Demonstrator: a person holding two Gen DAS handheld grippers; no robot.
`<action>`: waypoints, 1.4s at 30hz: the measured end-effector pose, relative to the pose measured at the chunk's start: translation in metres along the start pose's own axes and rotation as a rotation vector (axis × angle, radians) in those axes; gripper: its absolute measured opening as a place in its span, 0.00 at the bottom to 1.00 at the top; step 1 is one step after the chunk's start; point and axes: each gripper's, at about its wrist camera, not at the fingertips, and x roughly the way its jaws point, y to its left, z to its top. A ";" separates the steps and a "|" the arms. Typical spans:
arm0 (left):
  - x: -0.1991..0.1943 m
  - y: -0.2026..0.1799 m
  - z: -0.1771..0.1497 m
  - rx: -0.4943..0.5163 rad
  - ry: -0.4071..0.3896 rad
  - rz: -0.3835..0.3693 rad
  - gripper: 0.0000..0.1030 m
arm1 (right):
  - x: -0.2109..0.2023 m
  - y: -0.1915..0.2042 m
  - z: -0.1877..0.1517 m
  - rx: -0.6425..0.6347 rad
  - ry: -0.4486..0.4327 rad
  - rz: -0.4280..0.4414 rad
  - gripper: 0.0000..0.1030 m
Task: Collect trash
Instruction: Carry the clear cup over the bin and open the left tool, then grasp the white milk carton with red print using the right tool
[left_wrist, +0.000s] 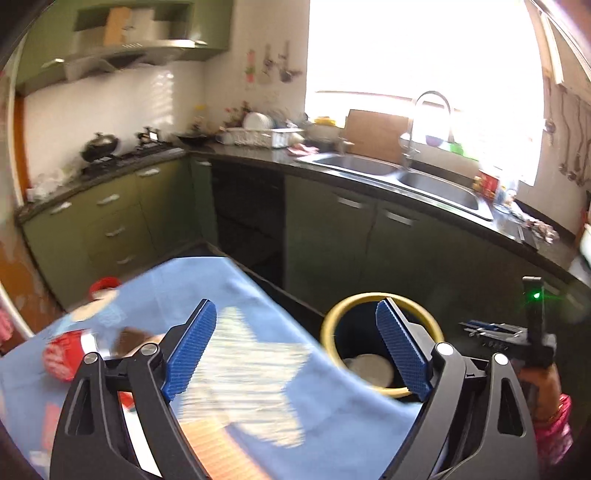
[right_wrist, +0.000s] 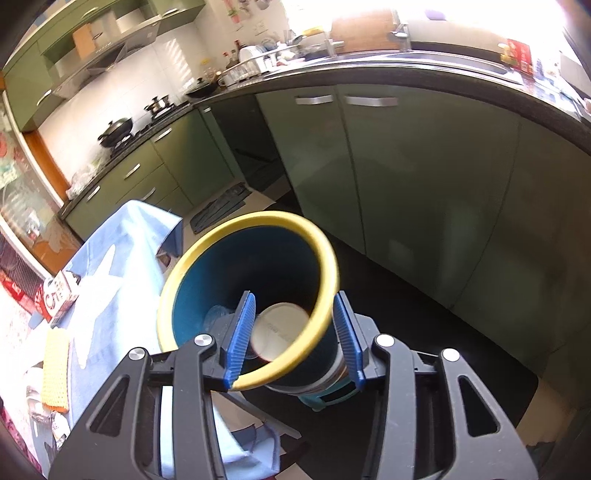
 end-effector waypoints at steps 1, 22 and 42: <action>-0.011 0.012 -0.005 -0.007 -0.014 0.033 0.85 | 0.001 0.009 0.000 -0.018 0.007 0.006 0.41; -0.083 0.216 -0.119 -0.232 -0.055 0.466 0.87 | 0.082 0.330 -0.004 -0.585 0.179 0.420 0.64; -0.085 0.225 -0.122 -0.261 -0.064 0.461 0.89 | 0.165 0.423 0.030 -0.782 0.433 0.649 0.69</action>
